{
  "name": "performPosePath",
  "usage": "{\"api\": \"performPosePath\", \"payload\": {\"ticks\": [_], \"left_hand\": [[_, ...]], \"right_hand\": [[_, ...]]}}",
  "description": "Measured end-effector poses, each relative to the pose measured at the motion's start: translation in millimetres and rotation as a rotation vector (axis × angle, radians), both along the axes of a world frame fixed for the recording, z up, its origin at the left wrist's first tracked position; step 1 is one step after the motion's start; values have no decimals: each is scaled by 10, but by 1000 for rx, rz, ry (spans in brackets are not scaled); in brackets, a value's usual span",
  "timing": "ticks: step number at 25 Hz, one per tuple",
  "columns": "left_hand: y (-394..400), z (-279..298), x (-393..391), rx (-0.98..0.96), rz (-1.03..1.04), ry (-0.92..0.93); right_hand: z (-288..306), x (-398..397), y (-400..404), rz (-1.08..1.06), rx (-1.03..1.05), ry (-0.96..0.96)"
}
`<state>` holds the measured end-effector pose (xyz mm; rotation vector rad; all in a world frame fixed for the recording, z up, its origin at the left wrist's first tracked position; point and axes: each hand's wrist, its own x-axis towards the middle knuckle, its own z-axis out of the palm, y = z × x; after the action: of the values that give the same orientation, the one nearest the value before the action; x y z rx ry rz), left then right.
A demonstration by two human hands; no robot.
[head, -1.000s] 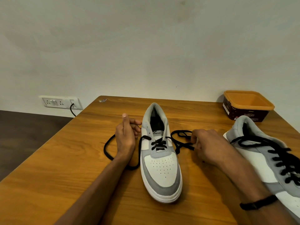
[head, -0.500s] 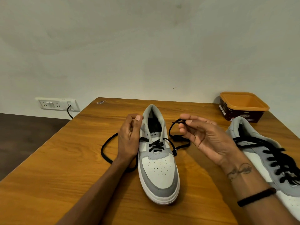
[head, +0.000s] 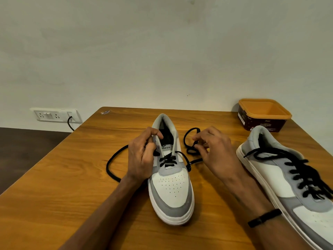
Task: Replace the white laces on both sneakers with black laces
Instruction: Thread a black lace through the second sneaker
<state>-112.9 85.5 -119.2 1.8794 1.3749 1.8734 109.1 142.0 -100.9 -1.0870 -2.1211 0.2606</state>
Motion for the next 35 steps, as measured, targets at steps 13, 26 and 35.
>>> {"api": "performPosePath", "payload": {"ticks": [13,26,35], "left_hand": [[-247,499,276,-87,118,677],[-116,679,352,-248,-20,797],[-101,503,-388,-137,472,121]], "right_hand": [[-72,30,43,-169,-4,59],[-161,22,47,-150,-71,188],[-142,-45,-26,-95,31,244]]}}
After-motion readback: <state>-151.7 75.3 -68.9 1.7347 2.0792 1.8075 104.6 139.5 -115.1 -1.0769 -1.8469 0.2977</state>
